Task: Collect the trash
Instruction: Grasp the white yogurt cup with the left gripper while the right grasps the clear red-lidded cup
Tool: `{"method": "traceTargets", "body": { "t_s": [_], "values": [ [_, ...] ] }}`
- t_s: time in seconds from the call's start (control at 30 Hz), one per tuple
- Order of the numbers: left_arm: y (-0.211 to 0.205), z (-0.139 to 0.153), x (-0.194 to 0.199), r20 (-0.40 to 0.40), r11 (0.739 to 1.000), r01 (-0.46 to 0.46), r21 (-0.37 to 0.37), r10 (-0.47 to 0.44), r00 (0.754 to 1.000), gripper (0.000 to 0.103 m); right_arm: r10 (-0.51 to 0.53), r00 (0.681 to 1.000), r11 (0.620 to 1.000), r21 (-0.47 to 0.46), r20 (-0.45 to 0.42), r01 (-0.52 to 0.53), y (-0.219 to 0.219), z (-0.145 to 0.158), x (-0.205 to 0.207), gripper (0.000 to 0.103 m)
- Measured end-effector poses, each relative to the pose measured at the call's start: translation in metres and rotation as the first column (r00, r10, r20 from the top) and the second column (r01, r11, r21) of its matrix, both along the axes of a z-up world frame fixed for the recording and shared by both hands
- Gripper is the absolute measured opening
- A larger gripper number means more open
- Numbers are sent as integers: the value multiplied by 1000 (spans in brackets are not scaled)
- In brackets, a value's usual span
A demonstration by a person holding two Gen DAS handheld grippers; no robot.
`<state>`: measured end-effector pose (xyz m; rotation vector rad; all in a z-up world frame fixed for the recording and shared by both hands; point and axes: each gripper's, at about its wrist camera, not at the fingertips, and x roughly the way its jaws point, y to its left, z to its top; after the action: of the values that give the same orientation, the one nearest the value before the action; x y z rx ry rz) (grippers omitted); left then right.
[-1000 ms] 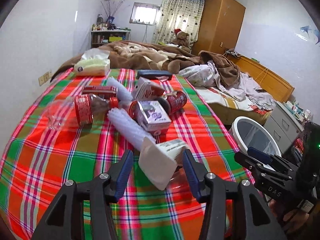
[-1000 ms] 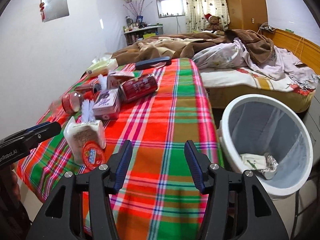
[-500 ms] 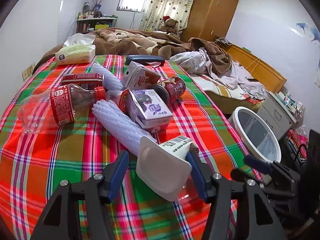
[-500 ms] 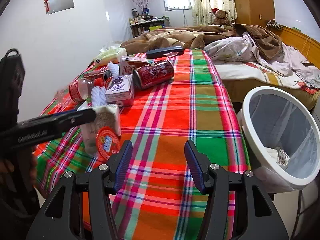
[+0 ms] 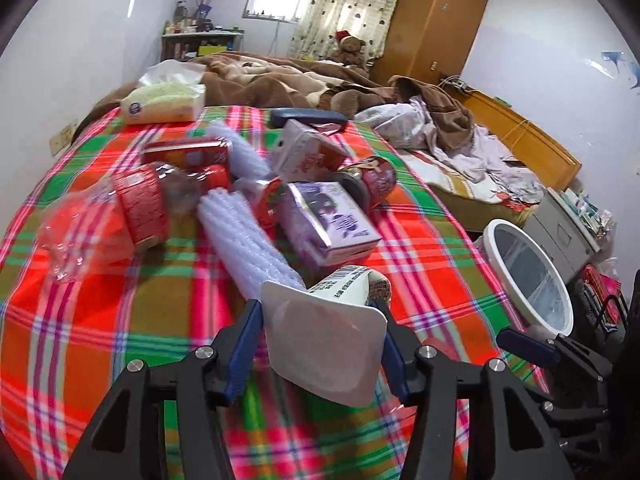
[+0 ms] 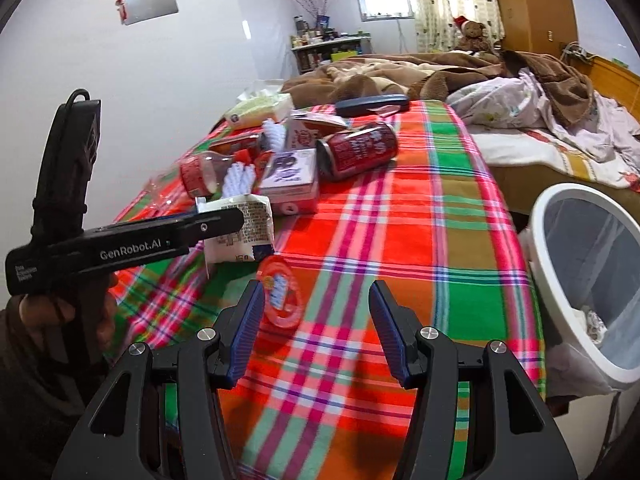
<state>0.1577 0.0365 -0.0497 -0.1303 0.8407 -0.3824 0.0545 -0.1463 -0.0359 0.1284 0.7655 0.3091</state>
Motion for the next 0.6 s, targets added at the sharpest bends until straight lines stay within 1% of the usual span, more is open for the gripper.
{"method": "traceTargets", "body": {
  "t_s": [0.07, 0.17, 0.23, 0.27, 0.37, 0.4, 0.47, 0.53, 0.6],
  "values": [
    [9, -1, -4, -3, 1000, -20, -12, 20, 1000, 55, 20, 1000, 1000, 10, 0, -20, 5, 0, -1, 56],
    [18, 2, -13, 23, 998, -54, 22, 54, 998, 55, 56, 998, 998, 9, -5, -56, 15, -2, -2, 56],
    [26, 3, -17, 19, 997, -70, 9, 70, 997, 55, 78, 997, 997, 1, -15, -78, 23, -4, 0, 60],
    [31, 3, -20, 17, 997, -78, 2, 78, 997, 55, 82, 996, 997, -3, -16, -82, 26, -5, 0, 63],
    [39, 1, -26, 20, 994, -106, 13, 106, 994, 55, 93, 995, 996, -8, -23, -93, 34, -8, 2, 64],
    [42, 0, -29, 14, 994, -106, 6, 106, 994, 55, 99, 995, 995, -12, -29, -100, 38, -9, 3, 64],
    [47, 0, -36, 16, 994, -105, -9, 105, 994, 55, 100, 994, 994, -30, -38, -101, 43, -11, 6, 64],
    [50, 0, -40, 15, 994, -110, -14, 110, 994, 55, 87, 995, 994, -68, -41, -90, 49, -13, 8, 64],
    [51, 0, -42, 14, 994, -105, -7, 105, 994, 55, 75, 996, 992, -103, -46, -80, 53, -15, 10, 64]
  ]
}}
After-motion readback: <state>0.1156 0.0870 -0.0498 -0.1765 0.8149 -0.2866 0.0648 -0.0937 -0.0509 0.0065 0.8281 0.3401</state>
